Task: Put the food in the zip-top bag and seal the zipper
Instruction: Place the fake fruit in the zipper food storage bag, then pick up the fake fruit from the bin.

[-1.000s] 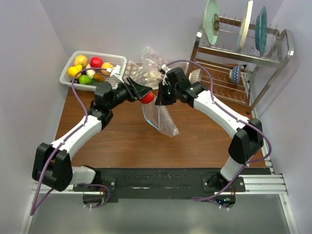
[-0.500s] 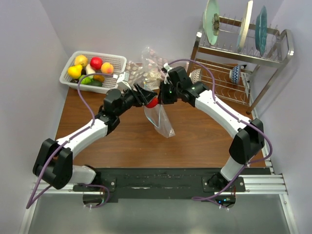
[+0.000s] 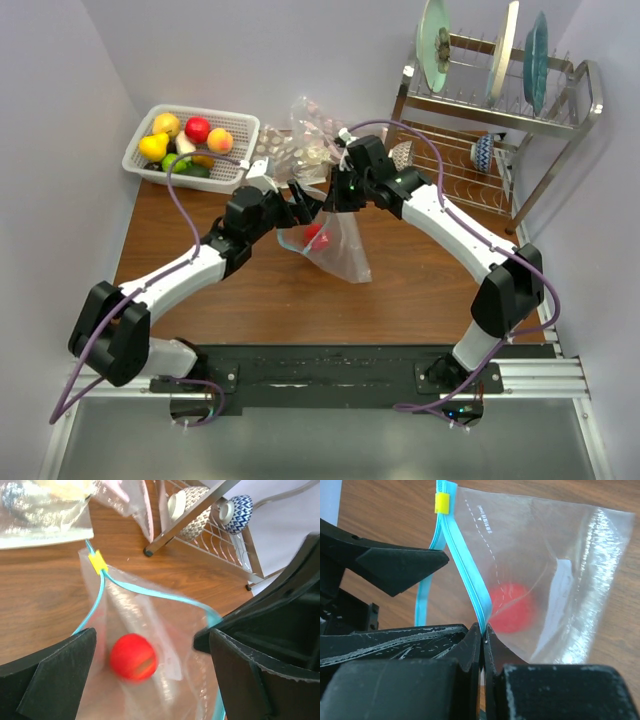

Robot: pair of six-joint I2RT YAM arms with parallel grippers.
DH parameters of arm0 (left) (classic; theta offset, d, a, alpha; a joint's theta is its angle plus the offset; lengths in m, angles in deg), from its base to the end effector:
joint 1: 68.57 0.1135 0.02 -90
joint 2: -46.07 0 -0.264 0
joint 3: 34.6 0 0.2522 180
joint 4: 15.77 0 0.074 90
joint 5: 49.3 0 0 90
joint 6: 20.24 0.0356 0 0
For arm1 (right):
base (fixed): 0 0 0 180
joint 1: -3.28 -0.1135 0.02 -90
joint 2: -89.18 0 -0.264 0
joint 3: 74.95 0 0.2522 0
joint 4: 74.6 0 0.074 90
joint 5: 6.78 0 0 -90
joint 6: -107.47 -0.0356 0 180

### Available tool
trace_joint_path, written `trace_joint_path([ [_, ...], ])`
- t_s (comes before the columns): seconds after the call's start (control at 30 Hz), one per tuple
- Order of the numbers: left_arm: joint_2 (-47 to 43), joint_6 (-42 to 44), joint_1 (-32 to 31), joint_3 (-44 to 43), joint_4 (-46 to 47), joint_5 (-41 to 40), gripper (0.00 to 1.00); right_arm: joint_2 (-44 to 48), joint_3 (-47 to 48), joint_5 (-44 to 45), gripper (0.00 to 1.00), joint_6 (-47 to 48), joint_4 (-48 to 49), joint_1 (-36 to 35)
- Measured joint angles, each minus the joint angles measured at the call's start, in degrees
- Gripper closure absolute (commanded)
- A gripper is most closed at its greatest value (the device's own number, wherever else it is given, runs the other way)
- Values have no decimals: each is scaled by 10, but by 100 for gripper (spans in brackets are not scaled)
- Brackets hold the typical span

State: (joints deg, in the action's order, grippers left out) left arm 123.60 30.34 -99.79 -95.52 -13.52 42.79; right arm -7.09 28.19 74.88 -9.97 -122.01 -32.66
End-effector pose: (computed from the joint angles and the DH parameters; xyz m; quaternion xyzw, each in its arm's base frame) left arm 0.2651 -0.1622 0.2720 -0.0453 0.7886 -0.3662 0.4919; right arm 0.3064 0.2285 0.3351 -0.0975 0.9011 0.2754 0.3203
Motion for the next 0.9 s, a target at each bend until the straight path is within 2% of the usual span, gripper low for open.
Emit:
trace_joint_path([
  [0.43, 7, 63, 15, -218, -193, 3, 0, 11, -34, 10, 100, 4, 3, -1],
  [0.5, 7, 74, 38, -244, -220, 2, 0, 18, -40, 14, 100, 6, 3, -1],
  [0.7, 47, 97, 162, -308, -285, -1, 0, 34, -54, 20, 100, 13, 3, -1],
  [0.9, 115, 121, 228, -335, -324, -28, 0, 46, -59, 28, 100, 20, 3, -1],
])
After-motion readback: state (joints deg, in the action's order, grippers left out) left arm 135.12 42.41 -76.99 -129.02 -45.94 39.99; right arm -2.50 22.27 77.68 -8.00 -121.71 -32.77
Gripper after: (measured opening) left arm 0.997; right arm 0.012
